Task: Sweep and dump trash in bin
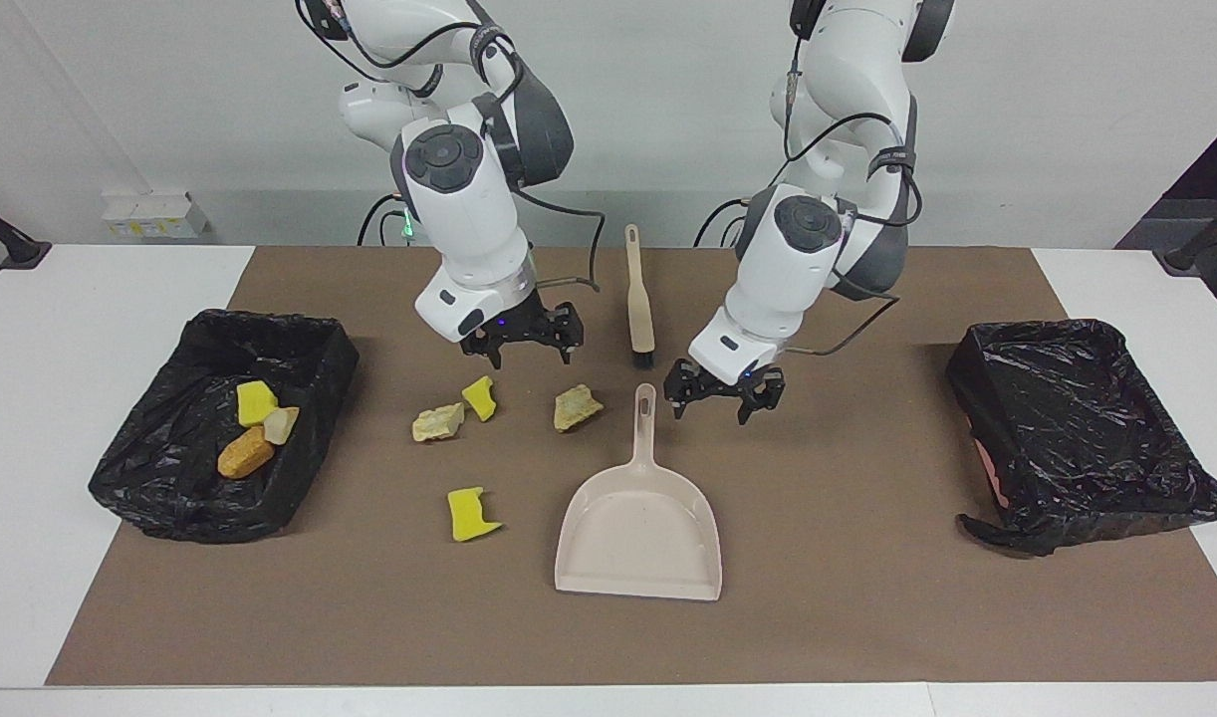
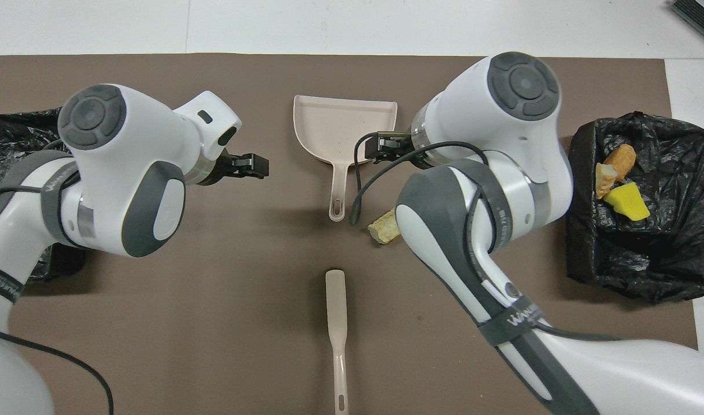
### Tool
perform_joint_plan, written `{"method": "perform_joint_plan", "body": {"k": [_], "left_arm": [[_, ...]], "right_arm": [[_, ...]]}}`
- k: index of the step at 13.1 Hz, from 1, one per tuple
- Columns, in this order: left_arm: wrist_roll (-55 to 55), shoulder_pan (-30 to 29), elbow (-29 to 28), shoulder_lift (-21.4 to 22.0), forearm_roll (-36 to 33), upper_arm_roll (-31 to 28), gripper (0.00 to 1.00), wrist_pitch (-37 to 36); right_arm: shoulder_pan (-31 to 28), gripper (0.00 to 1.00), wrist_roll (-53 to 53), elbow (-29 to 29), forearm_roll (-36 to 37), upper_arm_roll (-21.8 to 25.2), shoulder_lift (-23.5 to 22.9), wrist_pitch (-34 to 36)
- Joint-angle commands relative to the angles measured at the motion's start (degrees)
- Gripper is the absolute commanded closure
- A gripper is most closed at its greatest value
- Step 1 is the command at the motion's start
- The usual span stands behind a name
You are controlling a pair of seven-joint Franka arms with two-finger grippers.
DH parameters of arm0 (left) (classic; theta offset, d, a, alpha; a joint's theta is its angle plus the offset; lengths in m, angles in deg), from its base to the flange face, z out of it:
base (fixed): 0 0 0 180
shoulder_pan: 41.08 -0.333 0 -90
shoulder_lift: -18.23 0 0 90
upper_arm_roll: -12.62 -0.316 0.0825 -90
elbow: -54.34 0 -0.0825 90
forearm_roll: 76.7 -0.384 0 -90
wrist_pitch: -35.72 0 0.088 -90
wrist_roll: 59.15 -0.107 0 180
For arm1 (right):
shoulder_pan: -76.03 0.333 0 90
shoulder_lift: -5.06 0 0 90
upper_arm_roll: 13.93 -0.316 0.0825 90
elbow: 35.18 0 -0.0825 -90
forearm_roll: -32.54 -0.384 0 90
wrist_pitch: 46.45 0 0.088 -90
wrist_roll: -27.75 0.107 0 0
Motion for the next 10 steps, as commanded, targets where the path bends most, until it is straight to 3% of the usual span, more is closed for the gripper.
{"method": "perform_joint_plan", "body": {"k": [1, 3, 5, 8, 10], "left_arm": [[2.52, 2.51, 3.12, -3.06, -1.04, -0.94, 0.00, 1.46], [3.40, 3.40, 5.23, -4.91, -1.22, -0.85, 0.00, 1.47], [8.03, 7.42, 7.07, -9.72, -4.80, -1.37, 0.00, 2.51], [10.61, 8.06, 8.32, -10.72, -6.85, -1.11, 0.02, 2.00], [11.05, 8.06, 8.58, -10.63, -6.76, -1.20, 0.46, 1.03]], "right_arm": [[-0.51, 0.00, -1.79, 7.29, 0.59, -0.49, 4.49, -0.70], [-0.24, 0.00, -1.79, 10.11, 0.59, -0.49, 6.07, -1.49], [-0.16, 0.00, -1.79, 10.73, 0.59, -0.49, 6.34, -1.76], [-0.33, 0.00, -1.79, 10.82, 0.59, -0.49, 6.34, -1.67], [-0.33, 0.00, -1.79, 10.82, 0.59, -0.49, 6.43, -1.67]]}}
